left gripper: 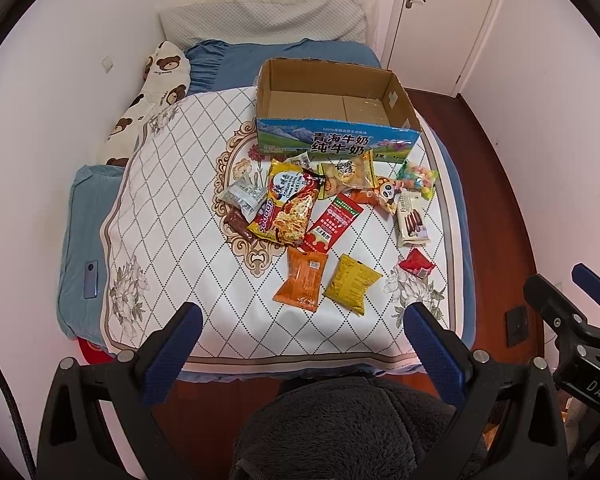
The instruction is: Organize snacks
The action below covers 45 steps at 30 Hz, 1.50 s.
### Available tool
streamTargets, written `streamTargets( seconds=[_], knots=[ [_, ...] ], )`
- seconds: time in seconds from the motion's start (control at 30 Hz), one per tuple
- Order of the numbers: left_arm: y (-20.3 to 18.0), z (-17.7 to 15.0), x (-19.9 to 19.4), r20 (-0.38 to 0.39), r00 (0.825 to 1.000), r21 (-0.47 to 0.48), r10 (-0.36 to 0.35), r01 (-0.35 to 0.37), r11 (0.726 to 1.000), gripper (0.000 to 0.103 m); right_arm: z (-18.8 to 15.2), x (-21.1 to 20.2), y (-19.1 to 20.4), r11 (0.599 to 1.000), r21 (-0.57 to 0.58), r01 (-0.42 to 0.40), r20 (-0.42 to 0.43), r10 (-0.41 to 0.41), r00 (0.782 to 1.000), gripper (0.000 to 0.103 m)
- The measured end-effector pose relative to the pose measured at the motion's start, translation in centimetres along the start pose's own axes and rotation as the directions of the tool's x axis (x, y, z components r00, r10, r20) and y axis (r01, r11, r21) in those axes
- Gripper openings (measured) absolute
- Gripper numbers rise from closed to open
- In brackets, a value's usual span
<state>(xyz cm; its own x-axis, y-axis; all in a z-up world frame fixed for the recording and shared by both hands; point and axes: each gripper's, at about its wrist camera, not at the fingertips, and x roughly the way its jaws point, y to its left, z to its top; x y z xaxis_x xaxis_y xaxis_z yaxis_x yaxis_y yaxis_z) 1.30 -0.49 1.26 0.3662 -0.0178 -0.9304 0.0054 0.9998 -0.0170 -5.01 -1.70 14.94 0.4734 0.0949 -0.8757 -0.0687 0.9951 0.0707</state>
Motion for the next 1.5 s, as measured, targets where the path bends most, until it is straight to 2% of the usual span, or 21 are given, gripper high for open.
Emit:
streamTargets(
  seconds=[0.6, 0.7, 0.77, 0.87, 1.0, 1.1, 1.17, 1.27, 1.33, 1.5],
  knots=[
    [0.3, -0.3, -0.1, 0.010, 1.000, -0.011, -0.009, 0.009, 1.000, 0.103, 0.2, 0.4, 0.1, 1.000, 0.013, -0.011, 0.001, 0.011, 1.000, 0.103],
    [0.6, 0.2, 0.7, 0.007, 1.000, -0.016, -0.018, 0.018, 1.000, 0.103, 0.1, 0.9, -0.3, 0.999, 0.028, -0.017, 0.003, 0.017, 1.000, 0.103],
    [1.3, 0.7, 1.8, 0.025, 1.000, -0.025, 0.004, -0.004, 1.000, 0.103, 0.3, 1.7, -0.6, 0.999, 0.048, -0.020, 0.006, 0.019, 1.000, 0.103],
    [2.5, 1.6, 4.8, 0.024, 0.998, -0.045, 0.060, -0.059, 0.997, 0.103, 0.3, 4.5, -1.2, 0.996, 0.088, -0.035, -0.020, 0.037, 0.999, 0.103],
    [3.8, 1.9, 10.9, -0.055, 0.992, -0.023, 0.114, -0.115, 0.993, 0.103, -0.4, 9.9, -2.1, 0.989, 0.142, -0.053, -0.104, 0.068, 0.992, 0.103],
    [3.9, 1.7, 16.0, -0.135, 0.984, 0.042, 0.116, -0.112, 0.993, 0.103, -1.8, 15.3, -2.6, 0.977, 0.200, -0.068, -0.193, 0.108, 0.975, 0.103],
    [3.5, 1.4, 19.4, -0.179, 0.974, 0.094, 0.140, -0.124, 0.988, 0.103, -3.1, 19.2, -2.7, 0.963, 0.254, -0.090, -0.250, 0.155, 0.956, 0.103],
    [2.6, 1.1, 24.2, -0.239, 0.962, 0.156, 0.133, -0.097, 0.983, 0.103, -4.9, 23.9, -2.4, 0.945, 0.313, -0.091, -0.311, 0.193, 0.931, 0.102],
    [1.7, 1.1, 27.2, -0.276, 0.953, 0.190, 0.124, -0.072, 0.979, 0.099, -6.0, 26.6, -1.8, 0.930, 0.351, -0.105, -0.340, 0.231, 0.911, 0.102],
    [-0.5, 0.5, 33.4, -0.359, 0.928, 0.276, 0.100, 0.004, 0.961, 0.095, -7.3, 29.6, -0.9, 0.929, 0.361, -0.084, -0.372, 0.226, 0.900, 0.099]
  ],
)
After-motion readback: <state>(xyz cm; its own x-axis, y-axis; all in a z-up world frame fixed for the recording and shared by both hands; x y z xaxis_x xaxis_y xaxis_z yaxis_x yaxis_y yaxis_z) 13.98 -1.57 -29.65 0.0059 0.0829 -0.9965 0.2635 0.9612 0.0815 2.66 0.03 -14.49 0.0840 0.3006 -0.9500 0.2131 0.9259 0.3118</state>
